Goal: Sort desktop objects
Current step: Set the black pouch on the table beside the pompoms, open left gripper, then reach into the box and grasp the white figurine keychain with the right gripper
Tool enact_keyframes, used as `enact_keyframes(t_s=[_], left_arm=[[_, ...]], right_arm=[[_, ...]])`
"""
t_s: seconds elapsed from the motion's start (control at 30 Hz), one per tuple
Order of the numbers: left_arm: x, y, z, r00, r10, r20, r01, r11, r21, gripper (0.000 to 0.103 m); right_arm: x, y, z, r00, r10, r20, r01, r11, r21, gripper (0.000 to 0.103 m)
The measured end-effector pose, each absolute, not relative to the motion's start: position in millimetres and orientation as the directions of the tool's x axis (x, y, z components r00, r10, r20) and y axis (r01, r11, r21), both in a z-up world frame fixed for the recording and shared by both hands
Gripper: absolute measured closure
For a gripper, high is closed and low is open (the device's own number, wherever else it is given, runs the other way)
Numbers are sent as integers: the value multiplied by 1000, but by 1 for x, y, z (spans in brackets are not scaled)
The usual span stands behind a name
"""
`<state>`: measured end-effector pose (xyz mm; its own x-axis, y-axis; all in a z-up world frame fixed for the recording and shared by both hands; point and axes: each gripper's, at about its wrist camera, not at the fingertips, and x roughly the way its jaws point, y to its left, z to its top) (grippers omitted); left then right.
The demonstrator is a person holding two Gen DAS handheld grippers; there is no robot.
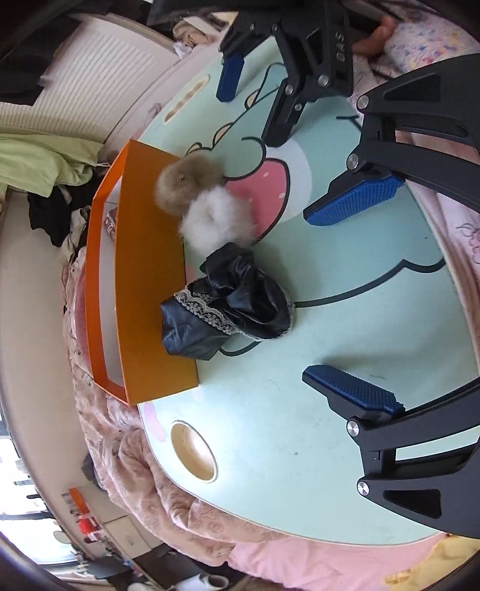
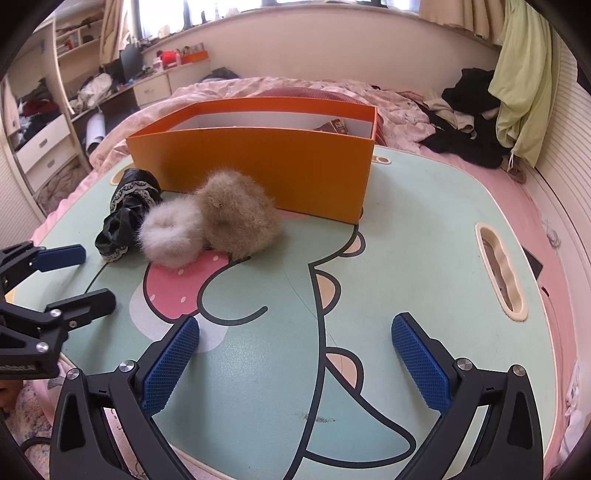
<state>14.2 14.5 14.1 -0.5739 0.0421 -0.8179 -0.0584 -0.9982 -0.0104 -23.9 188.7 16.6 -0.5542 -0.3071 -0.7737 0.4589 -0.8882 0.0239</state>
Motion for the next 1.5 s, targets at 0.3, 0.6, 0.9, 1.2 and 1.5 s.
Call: enact_keyframes(t_s=[0.3, 0.6, 0.9, 1.2, 1.5], left_arm=[[6, 9, 7, -608, 46, -793, -48, -999, -21, 0], [7, 8, 5, -611, 49, -790, -47, -999, -25, 0], [8, 9, 5, -617, 41, -786, -38, -999, -22, 0], [7, 8, 5, -619, 43, -784, -39, -999, -23, 0], [9, 6, 4, -626, 49, -779, -41, -999, -29, 0]], right_arm=[[-24, 189, 16, -555, -306, -773, 459, -888, 23, 0], [-25, 193, 22, -558, -292, -776, 437, -899, 24, 2], [-97, 162, 114, -396, -590, -704, 498, -782, 375, 56], [-206, 70, 79, -203, -467, -861, 399, -842, 363, 63], [-240, 52, 39, -144, -366, -920, 340, -891, 301, 60]])
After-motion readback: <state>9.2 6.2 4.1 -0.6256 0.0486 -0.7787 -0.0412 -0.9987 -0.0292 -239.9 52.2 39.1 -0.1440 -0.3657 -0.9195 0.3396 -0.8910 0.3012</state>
